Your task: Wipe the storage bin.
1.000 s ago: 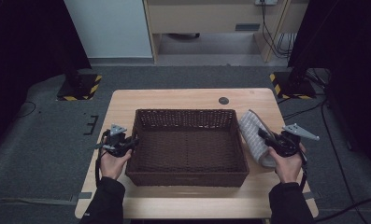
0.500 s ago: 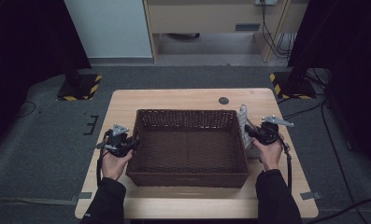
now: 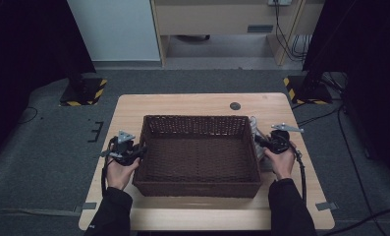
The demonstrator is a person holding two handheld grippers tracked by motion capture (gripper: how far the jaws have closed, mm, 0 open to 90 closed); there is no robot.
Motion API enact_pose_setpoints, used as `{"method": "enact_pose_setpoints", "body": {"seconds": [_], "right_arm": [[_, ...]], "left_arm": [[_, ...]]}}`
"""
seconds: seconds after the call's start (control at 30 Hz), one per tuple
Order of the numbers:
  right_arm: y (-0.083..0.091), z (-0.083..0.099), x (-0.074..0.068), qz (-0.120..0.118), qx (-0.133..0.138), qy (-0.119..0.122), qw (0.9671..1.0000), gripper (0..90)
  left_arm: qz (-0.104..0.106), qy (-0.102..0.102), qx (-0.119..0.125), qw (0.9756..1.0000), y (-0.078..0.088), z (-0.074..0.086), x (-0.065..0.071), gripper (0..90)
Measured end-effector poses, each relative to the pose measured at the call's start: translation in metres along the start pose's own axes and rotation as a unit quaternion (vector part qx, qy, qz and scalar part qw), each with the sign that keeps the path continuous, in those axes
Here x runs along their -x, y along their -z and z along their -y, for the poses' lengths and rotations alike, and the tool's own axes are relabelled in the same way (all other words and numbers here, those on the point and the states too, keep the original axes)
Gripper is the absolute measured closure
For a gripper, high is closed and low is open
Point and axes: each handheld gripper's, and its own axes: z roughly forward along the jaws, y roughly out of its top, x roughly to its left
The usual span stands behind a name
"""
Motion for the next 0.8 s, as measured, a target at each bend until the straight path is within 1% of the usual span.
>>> {"method": "enact_pose_setpoints", "body": {"seconds": [0.07, 0.13, 0.17, 0.2, 0.23, 0.27, 0.3, 0.33, 0.43, 0.53, 0.57, 0.67, 0.7, 0.8], "right_arm": [[0.014, -0.009, 0.002, -0.010, 0.044, -0.012, 0.9989, 79.3], [0.025, -0.019, 0.001, -0.021, 0.085, -0.017, 0.9960, 79.3], [0.029, -0.024, 0.000, -0.025, 0.100, -0.016, 0.9945, 79.3], [0.030, -0.027, -0.002, -0.029, 0.106, -0.013, 0.9938, 79.3], [0.029, -0.030, -0.004, -0.028, 0.100, -0.006, 0.9946, 79.2], [0.025, -0.031, -0.006, -0.020, 0.089, 0.007, 0.9959, 79.2], [0.021, -0.031, -0.007, -0.015, 0.079, 0.013, 0.9967, 79.2], [0.016, -0.029, -0.008, -0.014, 0.071, 0.012, 0.9973, 79.2], [-0.001, -0.021, -0.007, -0.004, 0.039, 0.019, 0.9990, 79.2], [-0.013, -0.012, -0.002, 0.001, 0.017, 0.011, 0.9998, 79.3], [-0.017, -0.008, -0.001, 0.003, 0.008, 0.009, 0.9999, 79.3], [-0.027, 0.001, 0.001, 0.013, -0.031, 0.027, 0.9991, 79.3], [-0.030, 0.004, 0.001, 0.015, -0.040, 0.028, 0.9987, 79.3], [-0.032, 0.011, 0.005, 0.016, -0.053, 0.020, 0.9983, 79.1]], "left_arm": [[0.000, 0.000, 0.000, 1.0000, 0.000, 0.000, 0.000, 69.4], [-0.001, -0.001, 0.000, 1.0000, 0.000, 0.000, 0.000, 69.5], [-0.002, -0.001, 0.000, 1.0000, 0.000, 0.000, 0.001, 69.5], [-0.002, -0.001, -0.001, 1.0000, 0.000, 0.000, 0.001, 69.5], [-0.002, -0.001, -0.001, 1.0000, 0.000, 0.000, 0.001, 69.5], [-0.001, -0.001, 0.001, 1.0000, 0.000, 0.000, 0.001, 69.5], [-0.001, 0.000, 0.001, 1.0000, 0.000, 0.000, 0.001, 69.5], [-0.001, 0.000, 0.001, 1.0000, 0.000, 0.000, 0.000, 69.4], [0.000, 0.000, 0.001, 1.0000, 0.000, 0.000, 0.000, 69.4], [0.001, 0.000, 0.001, 1.0000, 0.000, 0.000, 0.000, 69.2], [0.001, 0.000, 0.001, 1.0000, 0.000, 0.000, 0.000, 69.3], [0.000, -0.001, 0.001, 1.0000, 0.000, 0.000, 0.000, 69.3], [0.000, -0.001, 0.001, 1.0000, 0.000, 0.000, 0.000, 69.3], [0.001, 0.000, 0.000, 1.0000, 0.000, 0.000, 0.000, 69.3]]}}
